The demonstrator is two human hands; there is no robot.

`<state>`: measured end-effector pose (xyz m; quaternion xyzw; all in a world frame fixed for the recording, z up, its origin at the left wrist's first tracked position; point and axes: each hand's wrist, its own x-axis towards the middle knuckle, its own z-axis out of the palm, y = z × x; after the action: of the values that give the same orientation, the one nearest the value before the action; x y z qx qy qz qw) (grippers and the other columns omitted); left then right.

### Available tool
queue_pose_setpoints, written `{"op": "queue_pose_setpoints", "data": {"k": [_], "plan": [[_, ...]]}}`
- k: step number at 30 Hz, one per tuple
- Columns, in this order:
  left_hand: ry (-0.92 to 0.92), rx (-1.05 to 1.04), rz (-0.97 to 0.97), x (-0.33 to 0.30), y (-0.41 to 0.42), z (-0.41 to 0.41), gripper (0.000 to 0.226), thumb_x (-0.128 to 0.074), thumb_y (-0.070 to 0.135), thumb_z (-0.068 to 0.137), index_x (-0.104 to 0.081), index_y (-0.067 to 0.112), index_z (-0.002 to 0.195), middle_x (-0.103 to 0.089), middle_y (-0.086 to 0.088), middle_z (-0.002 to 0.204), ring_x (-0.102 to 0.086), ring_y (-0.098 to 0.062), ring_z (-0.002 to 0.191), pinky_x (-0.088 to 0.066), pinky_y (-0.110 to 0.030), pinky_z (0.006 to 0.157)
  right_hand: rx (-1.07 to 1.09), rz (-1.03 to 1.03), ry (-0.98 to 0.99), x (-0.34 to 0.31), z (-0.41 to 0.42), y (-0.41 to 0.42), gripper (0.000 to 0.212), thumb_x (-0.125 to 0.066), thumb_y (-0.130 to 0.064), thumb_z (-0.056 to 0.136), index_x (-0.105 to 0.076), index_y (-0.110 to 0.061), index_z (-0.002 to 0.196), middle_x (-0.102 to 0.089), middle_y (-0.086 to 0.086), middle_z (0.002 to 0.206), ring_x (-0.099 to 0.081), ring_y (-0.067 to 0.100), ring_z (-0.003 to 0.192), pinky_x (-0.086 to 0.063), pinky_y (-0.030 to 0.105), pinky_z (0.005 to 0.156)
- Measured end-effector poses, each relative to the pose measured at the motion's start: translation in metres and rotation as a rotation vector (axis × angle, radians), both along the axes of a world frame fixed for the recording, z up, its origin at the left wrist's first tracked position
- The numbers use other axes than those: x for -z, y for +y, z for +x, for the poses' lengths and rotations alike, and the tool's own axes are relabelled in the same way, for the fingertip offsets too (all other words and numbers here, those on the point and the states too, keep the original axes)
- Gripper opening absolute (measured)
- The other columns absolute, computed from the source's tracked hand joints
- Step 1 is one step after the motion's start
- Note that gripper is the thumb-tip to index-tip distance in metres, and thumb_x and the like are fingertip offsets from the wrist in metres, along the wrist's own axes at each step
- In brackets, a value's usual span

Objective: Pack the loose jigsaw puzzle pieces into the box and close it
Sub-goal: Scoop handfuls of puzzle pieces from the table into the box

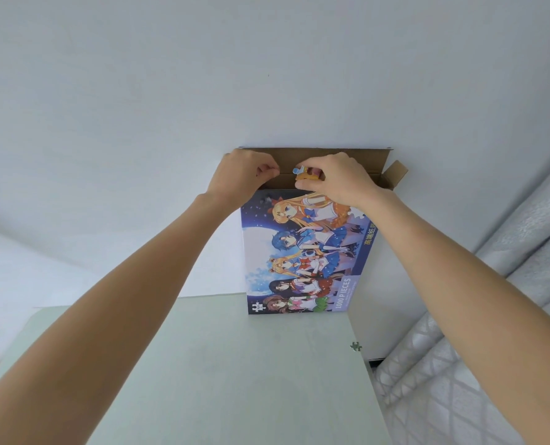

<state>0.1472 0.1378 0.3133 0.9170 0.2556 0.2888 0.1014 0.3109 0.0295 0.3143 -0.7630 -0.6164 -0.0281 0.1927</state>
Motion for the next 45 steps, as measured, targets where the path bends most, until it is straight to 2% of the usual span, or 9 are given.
{"op": "queue_pose_setpoints", "data": {"k": [5, 8, 13, 19, 22, 25, 31, 37, 45], "plan": [[0.122, 0.022, 0.05, 0.004, -0.003, -0.016, 0.022, -0.057, 0.043, 0.087, -0.07, 0.028, 0.094, -0.069, 0.011, 0.093, -0.06, -0.012, 0.085, -0.042, -0.025, 0.07, -0.049, -0.065, -0.1, -0.002, -0.007, 0.004, 0.048, -0.043, -0.047, 0.094, -0.056, -0.016, 0.128, -0.045, 0.004, 0.101, -0.043, 0.016, 0.091, -0.033, 0.03, 0.072], [0.156, 0.03, 0.099, 0.009, -0.003, -0.02, 0.017, -0.06, 0.031, 0.088, -0.07, 0.026, 0.101, -0.069, 0.006, 0.098, -0.062, -0.017, 0.091, -0.041, -0.025, 0.071, -0.071, -0.042, -0.055, 0.003, -0.012, 0.004, 0.044, -0.044, -0.035, 0.097, -0.052, -0.007, 0.13, -0.055, 0.014, 0.114, -0.055, 0.025, 0.099, -0.04, 0.033, 0.081], [0.11, -0.01, 0.151, 0.017, -0.009, -0.017, 0.019, -0.058, 0.025, 0.089, -0.069, 0.022, 0.105, -0.069, 0.002, 0.102, -0.061, -0.022, 0.093, -0.042, -0.028, 0.073, -0.13, 0.212, -0.084, 0.009, -0.017, -0.004, 0.027, -0.056, -0.025, 0.092, -0.065, -0.011, 0.113, -0.07, 0.005, 0.1, -0.064, 0.019, 0.09, -0.046, 0.028, 0.076], [-0.24, -0.029, 0.298, 0.049, -0.037, -0.03, 0.019, -0.055, 0.024, 0.086, -0.07, 0.017, 0.097, -0.068, 0.002, 0.093, -0.052, -0.021, 0.095, -0.041, -0.026, 0.077, -0.161, 0.53, -0.178, 0.053, -0.025, -0.051, 0.019, -0.053, -0.014, 0.092, -0.07, -0.011, 0.097, -0.07, 0.002, 0.097, -0.06, 0.022, 0.095, -0.047, 0.032, 0.082], [-0.331, -0.017, 0.174, 0.101, -0.071, -0.048, 0.016, -0.054, 0.022, 0.087, -0.068, 0.017, 0.093, -0.067, 0.004, 0.091, -0.052, -0.016, 0.089, -0.041, -0.022, 0.073, -0.105, 0.542, -0.093, 0.101, -0.037, -0.099, 0.02, -0.051, -0.011, 0.092, -0.07, -0.009, 0.096, -0.07, 0.002, 0.092, -0.06, 0.021, 0.091, -0.048, 0.029, 0.08], [-0.152, -0.029, -0.137, 0.176, -0.101, -0.064, 0.014, -0.059, 0.023, 0.085, -0.067, 0.023, 0.097, -0.066, 0.008, 0.089, -0.057, -0.018, 0.085, -0.05, -0.033, 0.073, 0.036, 0.342, 0.083, 0.172, -0.04, -0.143, 0.02, -0.05, -0.015, 0.089, -0.07, -0.013, 0.094, -0.071, 0.001, 0.088, -0.063, 0.022, 0.083, -0.049, 0.031, 0.07], [0.679, -0.049, -0.527, 0.288, -0.127, -0.083, 0.041, -0.057, 0.031, 0.088, -0.051, 0.034, 0.128, -0.048, 0.002, 0.132, -0.04, -0.022, 0.122, -0.041, -0.033, 0.097, 0.256, -0.17, 0.239, 0.285, -0.015, -0.179, 0.032, -0.051, 0.0, 0.085, -0.066, -0.012, 0.11, -0.064, 0.004, 0.115, -0.056, 0.027, 0.106, -0.045, 0.032, 0.084], [0.617, -0.074, -0.514, 0.32, -0.13, -0.094, 0.033, -0.058, 0.023, 0.089, -0.056, 0.023, 0.122, -0.049, -0.001, 0.125, -0.045, -0.023, 0.113, -0.041, -0.03, 0.093, 0.277, -0.404, 0.221, 0.335, -0.006, -0.17, 0.045, -0.045, 0.0, 0.09, -0.047, -0.008, 0.134, -0.041, 0.011, 0.142, -0.035, 0.029, 0.131, -0.032, 0.035, 0.105], [0.604, -0.094, -0.603, 0.324, -0.13, -0.088, 0.017, -0.062, 0.016, 0.087, -0.06, 0.011, 0.103, -0.064, -0.008, 0.101, -0.06, -0.026, 0.093, -0.043, -0.031, 0.08, 0.378, -0.207, 0.235, 0.352, -0.048, -0.182, 0.028, -0.053, 0.014, 0.076, -0.065, -0.003, 0.095, -0.059, 0.015, 0.095, -0.051, 0.035, 0.09, -0.044, 0.038, 0.072]]}}
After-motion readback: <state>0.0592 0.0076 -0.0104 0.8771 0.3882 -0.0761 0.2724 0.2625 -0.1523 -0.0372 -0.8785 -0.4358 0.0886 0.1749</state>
